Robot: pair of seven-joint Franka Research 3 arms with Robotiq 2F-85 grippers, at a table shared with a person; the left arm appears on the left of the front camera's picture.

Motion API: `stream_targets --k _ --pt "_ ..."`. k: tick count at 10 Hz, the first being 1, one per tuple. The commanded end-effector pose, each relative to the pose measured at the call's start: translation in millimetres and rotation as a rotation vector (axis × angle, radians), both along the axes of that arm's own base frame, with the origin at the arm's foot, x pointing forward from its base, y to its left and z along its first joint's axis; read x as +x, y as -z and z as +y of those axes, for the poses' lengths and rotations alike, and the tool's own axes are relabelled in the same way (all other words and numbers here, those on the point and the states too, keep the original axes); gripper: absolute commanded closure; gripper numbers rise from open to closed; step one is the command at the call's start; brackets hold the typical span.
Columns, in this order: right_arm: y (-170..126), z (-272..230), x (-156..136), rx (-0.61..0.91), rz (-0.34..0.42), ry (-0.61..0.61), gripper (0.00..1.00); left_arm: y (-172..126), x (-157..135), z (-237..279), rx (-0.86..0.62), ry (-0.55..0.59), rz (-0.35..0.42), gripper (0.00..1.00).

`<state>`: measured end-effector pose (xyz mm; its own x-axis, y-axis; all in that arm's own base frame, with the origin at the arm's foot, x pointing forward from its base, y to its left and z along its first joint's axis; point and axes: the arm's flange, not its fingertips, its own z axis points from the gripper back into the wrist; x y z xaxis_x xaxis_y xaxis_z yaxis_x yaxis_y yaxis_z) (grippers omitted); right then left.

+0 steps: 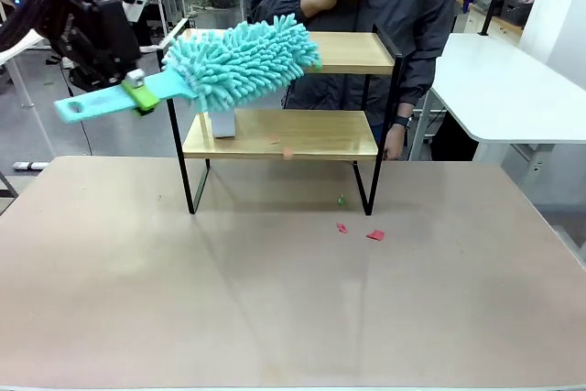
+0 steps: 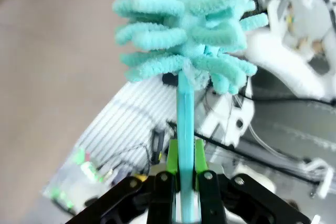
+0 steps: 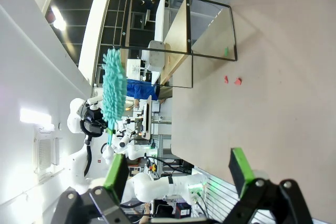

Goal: Clean the shelf.
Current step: Clean the remaining tier of the Shelf with the Duster once objects are removed.

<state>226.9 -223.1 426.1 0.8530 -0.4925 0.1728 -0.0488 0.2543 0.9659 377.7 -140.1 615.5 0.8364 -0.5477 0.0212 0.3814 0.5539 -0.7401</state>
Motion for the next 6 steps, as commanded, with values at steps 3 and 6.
stream_targets --k 3,6 --pt "0 1 2 0.001 -0.036 0.003 0.00 -8 -2 32 0.022 0.364 0.108 0.88" --pt "0 1 2 0.001 -0.036 0.003 0.00 -5 -4 43 0.009 0.375 0.106 0.88"
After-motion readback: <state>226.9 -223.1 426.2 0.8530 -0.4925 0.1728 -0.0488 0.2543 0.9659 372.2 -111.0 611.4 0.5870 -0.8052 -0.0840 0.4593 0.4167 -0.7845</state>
